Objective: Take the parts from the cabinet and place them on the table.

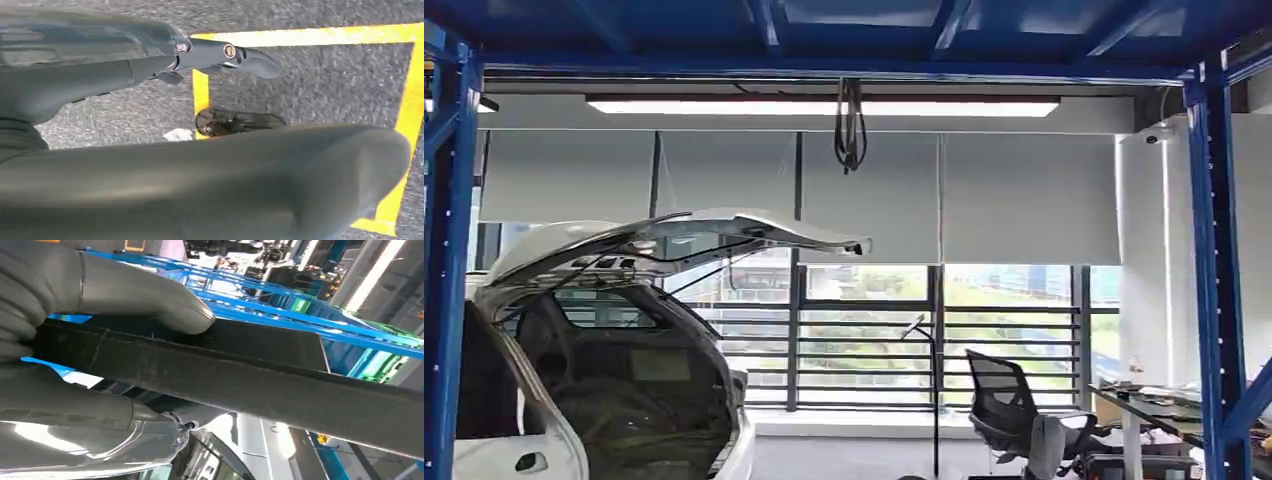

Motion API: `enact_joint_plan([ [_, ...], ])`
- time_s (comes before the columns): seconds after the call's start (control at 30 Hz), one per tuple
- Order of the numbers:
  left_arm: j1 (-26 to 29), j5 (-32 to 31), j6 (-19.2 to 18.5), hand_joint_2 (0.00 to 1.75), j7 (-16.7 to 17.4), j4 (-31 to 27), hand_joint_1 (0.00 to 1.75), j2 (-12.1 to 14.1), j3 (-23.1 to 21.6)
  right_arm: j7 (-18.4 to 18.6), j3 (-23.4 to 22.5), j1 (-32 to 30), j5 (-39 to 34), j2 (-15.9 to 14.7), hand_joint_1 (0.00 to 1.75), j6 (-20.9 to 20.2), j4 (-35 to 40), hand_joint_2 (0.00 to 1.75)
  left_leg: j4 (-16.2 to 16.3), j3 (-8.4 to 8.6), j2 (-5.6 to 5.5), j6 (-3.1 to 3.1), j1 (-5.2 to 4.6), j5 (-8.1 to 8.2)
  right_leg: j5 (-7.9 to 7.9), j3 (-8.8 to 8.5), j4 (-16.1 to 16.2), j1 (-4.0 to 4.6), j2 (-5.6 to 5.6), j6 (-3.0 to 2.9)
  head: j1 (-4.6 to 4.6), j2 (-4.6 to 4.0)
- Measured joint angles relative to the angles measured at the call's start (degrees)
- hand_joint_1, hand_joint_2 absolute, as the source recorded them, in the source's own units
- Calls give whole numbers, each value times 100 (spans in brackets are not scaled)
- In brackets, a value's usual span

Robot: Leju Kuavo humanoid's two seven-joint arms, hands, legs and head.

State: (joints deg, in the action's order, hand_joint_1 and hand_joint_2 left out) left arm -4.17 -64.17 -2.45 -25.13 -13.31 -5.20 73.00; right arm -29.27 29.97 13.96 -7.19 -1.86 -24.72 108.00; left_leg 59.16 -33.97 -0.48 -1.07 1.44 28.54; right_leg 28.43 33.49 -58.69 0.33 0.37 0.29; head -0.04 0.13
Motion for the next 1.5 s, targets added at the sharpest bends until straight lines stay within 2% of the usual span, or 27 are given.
enact_joint_plan([
  [0.1, 19, -4, 0, 175, -4, 0, 0, 0, 0, 0, -2, 0, -2, 0, 175, 2, 0, 175, 25, -11, -1, 95, -37, -4, -11, -16, 38, -26, -5, 56, 0, 0],
  [0.17, 9, 0, 9, 175, -13, -2, 0, 9, 0, 0, -9, 4, -2, -4, 175, 2, 4, 175, 2, 2, 4, 150, 4, -23, 142, 26, -119, -36, -14, 124, 0, 0],
  [0.27, 5, -9, 4, 175, -33, 0, 0, 11, 0, -2, -11, -9, -2, -13, 175, 2, 4, 175, 5, 2, 7, 190, 2, -17, 763, 598, -1365, -63, -17, 191, 0, 0],
  [0.3, 12, -11, 4, 175, -33, -2, 0, 11, 0, -2, -11, -20, -2, -20, 175, 2, 4, 175, 7, 2, 8, 190, 2, -16, 850, 774, -1717, -64, -18, 198, 0, 0],
  [0.33, 14, -11, 4, 175, -33, -2, 0, 11, 0, -2, -11, -27, -2, -22, 175, 2, 2, 175, 7, 4, 7, 193, 2, -12, 792, 821, -1774, -64, -18, 196, 0, 0],
  [0.37, 12, -13, 4, 175, -35, -2, 0, 11, 0, -2, -11, -26, -2, -26, 175, 2, 2, 175, 7, 11, 2, 192, 2, -10, 606, 727, -1552, -63, -17, 187, 0, 0],
  [0.43, 8, -13, 4, 175, -39, -2, 0, 11, 0, -2, -11, -19, -4, -26, 175, 0, 7, 175, 5, 37, -15, 178, 2, -1, 57, 242, -505, -56, -16, 122, 0, 0],
  [0.47, 9, -13, 4, 175, -42, 0, 0, 11, 0, -2, -15, -13, -4, -26, 175, 2, 15, 175, -2, 44, -16, 166, 5, 6, -71, 45, -35, -42, -15, 84, 0, 0],
  [0.57, 17, -33, -9, 175, -44, 0, 0, 11, 0, -9, -22, -17, -13, -28, 175, 0, 17, 175, -19, 29, -14, 72, 2, 3, -14, 21, 18, 11, 4, 29, 0, 0],
  [0.63, 14, -57, -15, 175, -46, 0, 0, 9, 0, -11, -22, -14, -15, -28, 175, 2, 26, 175, -77, 70, -14, -12, 4, -8, -64, -15, 110, 5, 1, -64, 2, 0],
  [0.67, 8, -61, -18, 175, -50, 0, 0, 11, 0, -17, -22, -11, -17, -26, 175, 0, 31, 175, -5, 56, -4, -9, 3, 91, -95, -50, 167, -19, -21, -102, 2, 0],
  [0.7, 8, -63, -17, 175, -50, 0, 0, 11, 0, -18, -22, 1, -17, -24, 175, 0, 31, 175, 241, -48, -4, 6, -8, 272, -99, -49, 174, -21, -25, -125, 2, 0],
  [0.77, 18, -72, -24, 175, -57, 0, 0, 11, 0, -18, -22, -17, -17, -24, 175, 2, 31, 175, 1152, -461, -3, -6, -21, 717, -92, -49, 170, 0, -32, -145, 2, 0],
  [0.8, 30, -74, -24, 175, -68, 0, 0, 11, 0, -20, -22, -23, -17, -24, 175, 4, 31, 175, 1547, -646, -2, -14, -25, 838, -89, -48, 165, 14, -31, -151, 2, 0],
  [0.83, 39, -72, -26, 175, -68, 0, 0, 11, 0, -22, -22, -28, -17, -24, 175, 11, 31, 175, 1672, -710, -2, -16, -27, 809, -85, -52, 163, 22, -27, -156, 2, 0],
  [0.87, 39, -72, -48, 175, -74, 0, 0, 11, 0, -22, -22, -30, -17, -24, 175, 11, 31, 175, 1516, -643, -2, -12, -29, 660, -81, -62, 159, 25, -22, -160, 2, 0],
  [0.97, 22, -70, -83, 175, -107, 0, 0, 11, 0, -22, -35, -28, -24, -24, 175, 18, 31, 175, 119, -4, 1, 40, -30, -84, -32, -92, 112, 26, -6, -129, 2, 0],
  [1.0, 15, -72, -94, 175, -109, 0, 0, 11, 0, -22, -42, -28, -28, -24, 175, 17, 31, 175, -6, 67, 6, 54, -56, -4, -10, -70, 74, 74, -2, -95, 2, 0],
  [1.07, 10, -72, -120, 175, -140, 0, 0, 11, 0, -24, -54, -27, -37, -24, 175, 17, 31, 175, -28, 58, 0, 77, -63, -2, -14, -52, 64, 57, -3, -65, 0, 2],
  [1.13, 29, -72, -129, 175, -144, 0, 0, 11, 0, -26, -57, -29, -41, -24, 175, 20, 31, 175, -47, 67, 3, 153, -62, -50, -44, -60, 63, 52, 3, -9, 0, 0],
  [1.2, 9, -70, -129, 175, -153, 0, 0, 7, 0, -31, -81, -25, -37, -24, 175, 33, 35, 175, -67, 58, 27, 204, -20, -83, 260, 22, -198, 35, -9, 71, 0, 0],
  [1.3, 8, -94, -136, 175, -160, 0, 0, 4, 0, -33, -127, -61, -26, -24, 175, 90, 35, 175, -62, 38, 46, 222, -25, -95, 932, 528, -1536, -41, -12, 162, 0, 0],
  [1.33, 15, -109, -136, 175, -164, 0, 0, 4, 0, -33, -147, -86, -19, -24, 175, 105, 35, 175, -61, 30, 50, 224, -24, -102, 964, 605, -1760, -54, -13, 178, 0, 0],
  [1.37, 17, -116, -136, 175, -168, 0, 0, 4, -2, -33, -162, -106, -17, -24, 175, 125, 35, 175, -61, 26, 50, 215, -22, -114, 864, 530, -1660, -70, -15, 190, 0, 0],
  [1.4, 15, -116, -140, 175, -171, 0, 0, 2, -2, -33, -173, -110, -15, -24, 175, 138, 35, 175, -61, 25, 48, 209, -21, -120, 669, 337, -1327, -83, -15, 198, 0, 0],
  [1.47, 8, -118, -144, 175, -177, 0, 0, -2, -7, -33, -201, -108, -6, -17, 175, 157, 48, 175, -61, 30, 43, 181, -13, -138, 182, -246, -233, -93, -14, 182, 0, 0],
  [1.5, 5, -120, -151, 175, -186, 0, 0, -2, -9, -35, -214, -102, -2, -15, 175, 164, 57, 175, -60, 11, 41, 146, -30, -158, 182, -397, 89, -79, 0, 169, 0, 0],
])
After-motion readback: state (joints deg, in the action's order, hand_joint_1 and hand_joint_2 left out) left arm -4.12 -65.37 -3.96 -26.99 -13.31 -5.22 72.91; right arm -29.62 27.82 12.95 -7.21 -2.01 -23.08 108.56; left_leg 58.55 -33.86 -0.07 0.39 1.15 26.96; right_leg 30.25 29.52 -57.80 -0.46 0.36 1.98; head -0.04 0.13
